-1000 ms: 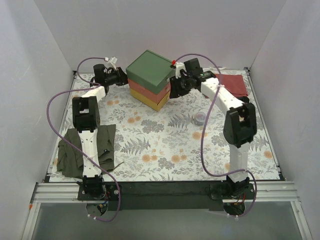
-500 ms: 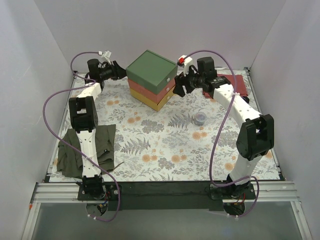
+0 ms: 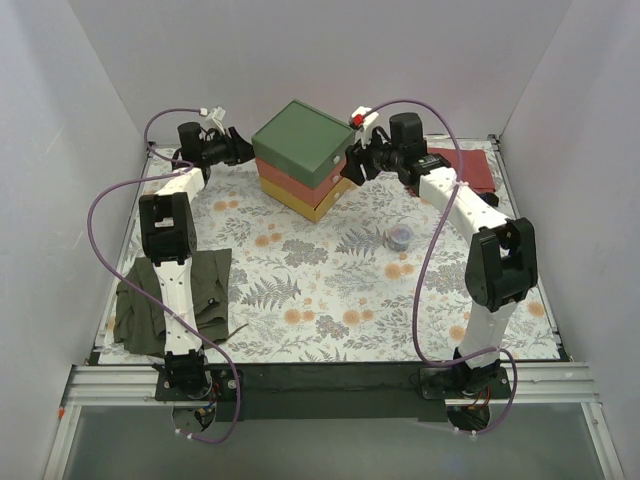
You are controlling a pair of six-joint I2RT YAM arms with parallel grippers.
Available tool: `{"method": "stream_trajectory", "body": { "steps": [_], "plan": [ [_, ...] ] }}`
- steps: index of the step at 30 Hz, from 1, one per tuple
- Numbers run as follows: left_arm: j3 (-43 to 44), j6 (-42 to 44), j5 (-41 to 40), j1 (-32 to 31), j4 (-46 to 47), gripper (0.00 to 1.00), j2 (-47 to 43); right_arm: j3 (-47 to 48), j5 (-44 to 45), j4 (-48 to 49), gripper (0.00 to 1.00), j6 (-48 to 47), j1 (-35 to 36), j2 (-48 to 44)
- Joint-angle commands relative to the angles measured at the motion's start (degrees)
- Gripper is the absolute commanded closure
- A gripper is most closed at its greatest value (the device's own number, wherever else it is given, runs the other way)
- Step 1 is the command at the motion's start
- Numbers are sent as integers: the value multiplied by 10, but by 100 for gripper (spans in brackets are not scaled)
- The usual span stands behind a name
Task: Sort the stationery into containers
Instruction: Open the drawer in the storage box.
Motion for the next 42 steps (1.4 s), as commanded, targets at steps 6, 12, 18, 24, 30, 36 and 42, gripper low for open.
{"method": "stream_trajectory", "body": {
  "steps": [6,12,18,24,30,36,42],
  "plan": [
    [-5,19,-9,-5,-13,60,-39,70,-10,72,40,42,1,48],
    [-7,19,-9,-5,-12,60,-38,97,-8,75,44,61,4,74],
    [-9,16,-9,-5,-8,60,-38,100,-4,70,48,66,13,78],
    [-5,13,-9,-4,-5,60,-35,92,11,61,51,67,23,79],
    [-7,11,-9,-4,-4,60,-34,105,21,47,52,69,27,92],
    [-6,10,-10,-4,-3,60,-34,119,22,40,57,70,27,105],
    [-5,11,-11,-4,-5,60,-34,128,21,33,61,70,27,112]
  ]
}}
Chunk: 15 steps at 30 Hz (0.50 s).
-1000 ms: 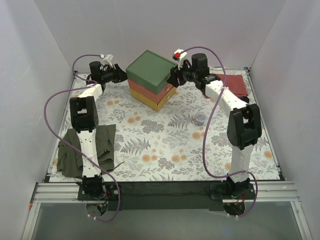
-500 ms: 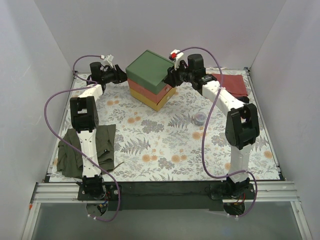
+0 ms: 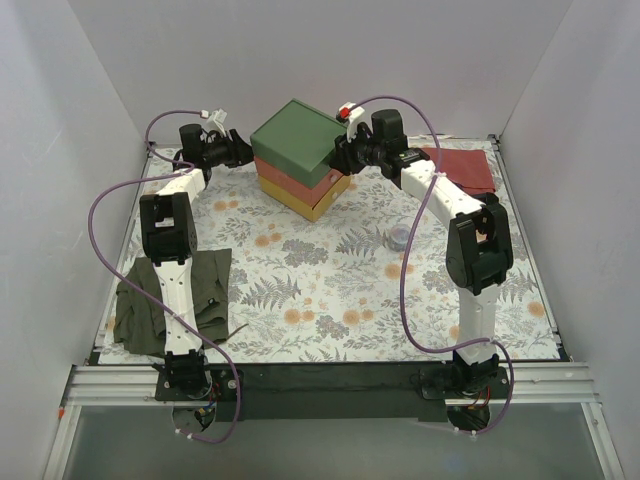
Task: Sort the stationery into containers
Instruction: Open the drawer in the storage box.
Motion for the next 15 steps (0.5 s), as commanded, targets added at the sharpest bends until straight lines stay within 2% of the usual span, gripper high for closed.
{"method": "stream_trajectory", "body": {
  "steps": [1,9,12,15],
  "plan": [
    [1,3,-2,-1,4,60,-34,31,0,10,61,6,5,5],
    [3,4,-1,-1,1,60,-31,40,-5,11,66,-1,5,3],
    [4,4,-3,-1,1,60,-30,38,-7,9,71,-1,5,1],
    [3,4,-3,-1,1,60,-30,37,-8,8,84,-1,5,-2]
  ]
}}
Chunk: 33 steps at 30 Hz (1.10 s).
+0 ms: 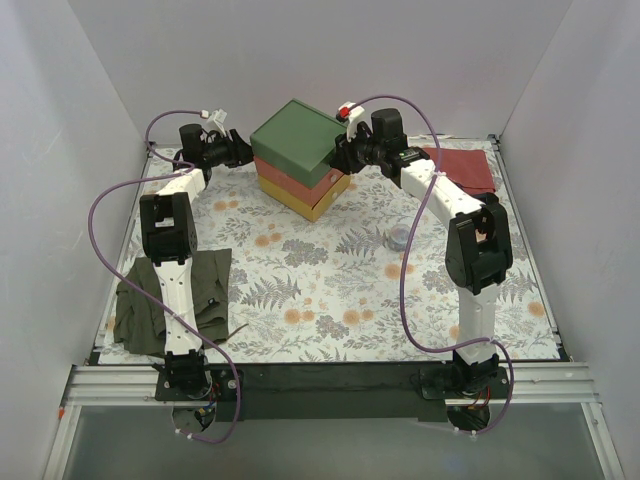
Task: Sort the stationery into containers
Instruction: Open the drawer in the storage box.
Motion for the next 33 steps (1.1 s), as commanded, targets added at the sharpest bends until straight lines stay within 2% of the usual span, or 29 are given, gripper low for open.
{"method": "stream_trajectory", "body": {
  "steps": [1,2,33],
  "plan": [
    [2,3,-1,-1,2,60,-29,27,-9,14,95,0,4,-8],
    [2,3,-2,-1,3,60,-29,24,-7,14,99,-2,4,-11],
    [10,-1,-17,0,18,59,-12,-240,18,-62,99,-60,0,-260]
  ]
}}
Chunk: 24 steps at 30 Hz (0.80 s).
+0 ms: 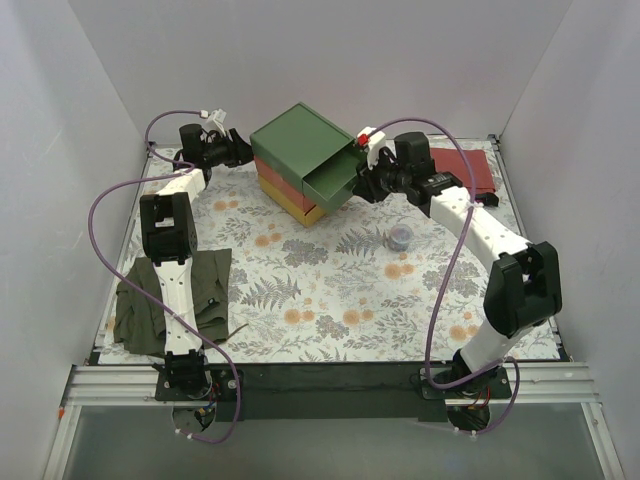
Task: Sort the stationery into containers
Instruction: Open the drawer in the storage box.
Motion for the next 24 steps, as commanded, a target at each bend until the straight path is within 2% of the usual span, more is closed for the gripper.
{"method": "stream_trajectory", "body": {
  "steps": [1,17,21,24],
  "plan": [
    [9,4,-7,-1,14,59,-13,-28,-11,-9,99,-11,2,-46],
    [2,13,-19,-3,10,59,-21,-82,11,-52,99,-45,1,-113],
    [1,13,-21,-5,9,57,-23,-82,28,-52,59,-42,1,-112],
    [-1,15,-26,-4,7,53,-24,-80,44,-64,52,-58,0,-112]
  ]
}}
